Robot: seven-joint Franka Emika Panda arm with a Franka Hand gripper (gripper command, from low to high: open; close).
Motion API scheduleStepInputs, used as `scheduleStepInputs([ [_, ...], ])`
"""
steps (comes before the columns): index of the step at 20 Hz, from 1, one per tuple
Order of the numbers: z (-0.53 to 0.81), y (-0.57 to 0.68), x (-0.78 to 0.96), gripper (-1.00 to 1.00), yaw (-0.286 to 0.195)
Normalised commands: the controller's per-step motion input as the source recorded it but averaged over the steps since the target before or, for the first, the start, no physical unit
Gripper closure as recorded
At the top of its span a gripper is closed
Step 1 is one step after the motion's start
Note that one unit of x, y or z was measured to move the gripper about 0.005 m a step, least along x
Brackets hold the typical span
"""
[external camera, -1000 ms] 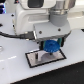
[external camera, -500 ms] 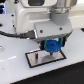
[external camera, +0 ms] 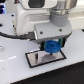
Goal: Insert the blue gear onto the right peg, followed by the red gear
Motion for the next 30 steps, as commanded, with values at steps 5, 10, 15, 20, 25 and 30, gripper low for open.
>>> scheduleStepInputs([
  [5,0.28,0.0,0.36,1.0,0.0],
  [10,-0.02,0.0,0.3,1.0,0.0],
  [15,-0.11,-0.01,0.29,1.0,0.0],
  [20,-0.09,0.0,0.19,1.0,0.0],
  [25,0.2,0.0,0.28,1.0,0.0],
  [30,0.26,-0.02,0.3,1.0,0.0],
])
